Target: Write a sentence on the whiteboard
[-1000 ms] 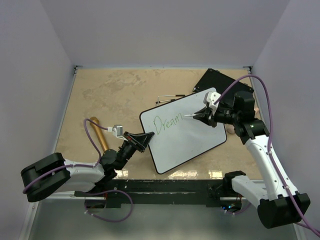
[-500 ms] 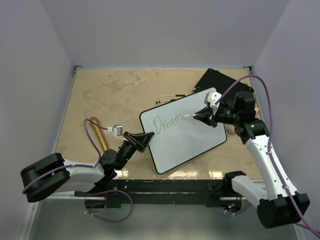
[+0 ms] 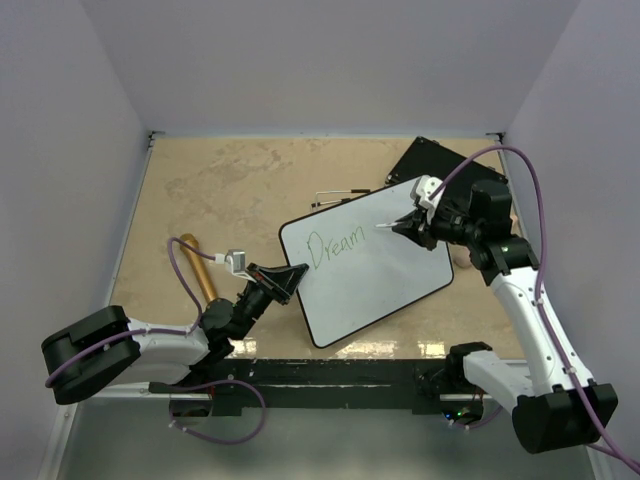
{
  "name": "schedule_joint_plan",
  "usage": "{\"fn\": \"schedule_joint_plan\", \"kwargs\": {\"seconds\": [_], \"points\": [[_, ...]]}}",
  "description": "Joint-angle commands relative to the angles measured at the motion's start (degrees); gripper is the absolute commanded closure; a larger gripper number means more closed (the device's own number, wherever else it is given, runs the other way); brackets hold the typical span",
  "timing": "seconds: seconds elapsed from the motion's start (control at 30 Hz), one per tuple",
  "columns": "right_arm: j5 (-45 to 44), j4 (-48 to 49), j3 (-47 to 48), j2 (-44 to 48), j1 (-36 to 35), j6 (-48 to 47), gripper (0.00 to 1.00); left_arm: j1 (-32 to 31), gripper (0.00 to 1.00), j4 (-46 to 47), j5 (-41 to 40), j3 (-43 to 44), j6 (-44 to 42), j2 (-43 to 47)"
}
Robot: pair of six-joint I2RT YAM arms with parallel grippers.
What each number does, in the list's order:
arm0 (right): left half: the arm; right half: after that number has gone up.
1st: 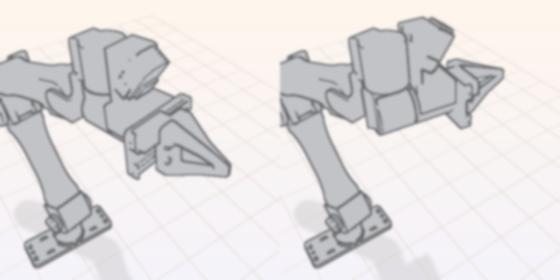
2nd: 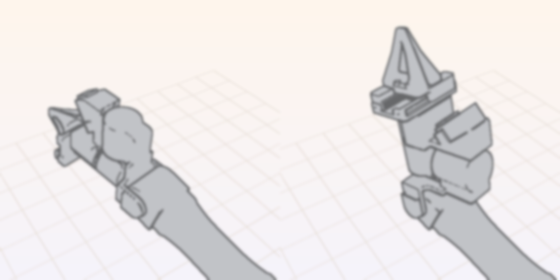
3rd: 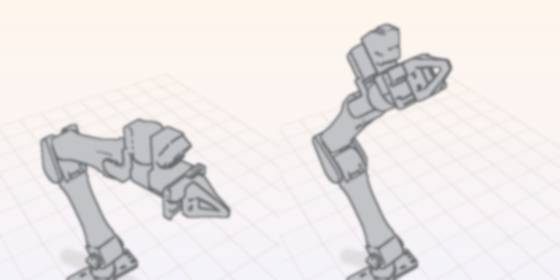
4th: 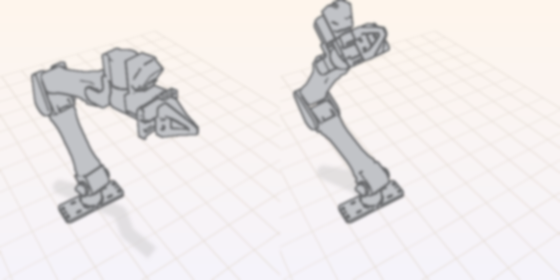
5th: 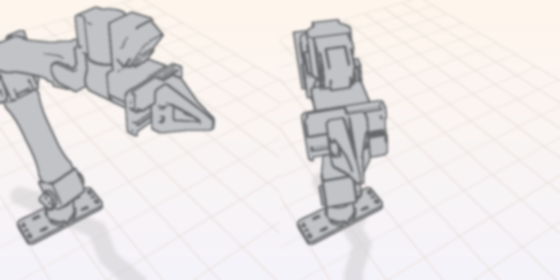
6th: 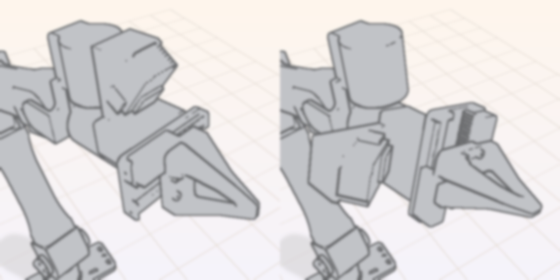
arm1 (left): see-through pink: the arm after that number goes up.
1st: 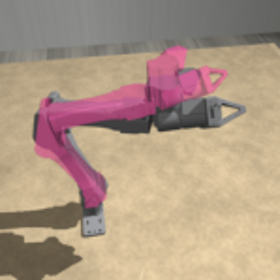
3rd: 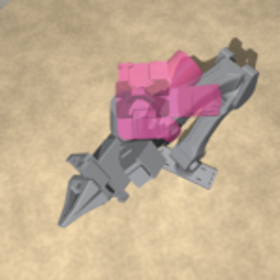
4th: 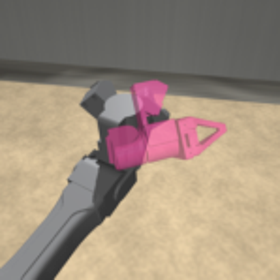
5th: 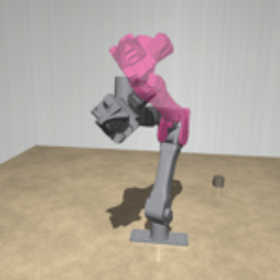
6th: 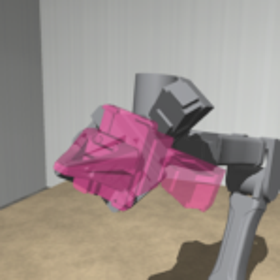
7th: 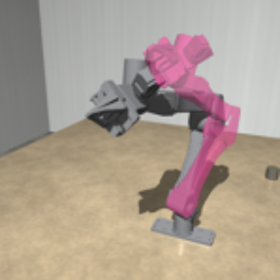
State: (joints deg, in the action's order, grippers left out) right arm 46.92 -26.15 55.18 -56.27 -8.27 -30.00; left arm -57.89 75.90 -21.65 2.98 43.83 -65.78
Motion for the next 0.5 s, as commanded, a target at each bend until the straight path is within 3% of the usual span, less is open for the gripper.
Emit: {"fn": "schedule_joint_plan", "kwargs": {"seconds": [0.0,0.47], "points": [[-0.8,0.3,1.1,-1.7,0.6,1.2,1.00,0.0,1.00,2.0,0.6,-3.6,-7.1,-0.7],[0.7,8.7,-0.2,-6.0,-1.7,7.2,1.00,0.0,1.00,3.1,0.8,-3.4,-6.9,-2.1]]}}
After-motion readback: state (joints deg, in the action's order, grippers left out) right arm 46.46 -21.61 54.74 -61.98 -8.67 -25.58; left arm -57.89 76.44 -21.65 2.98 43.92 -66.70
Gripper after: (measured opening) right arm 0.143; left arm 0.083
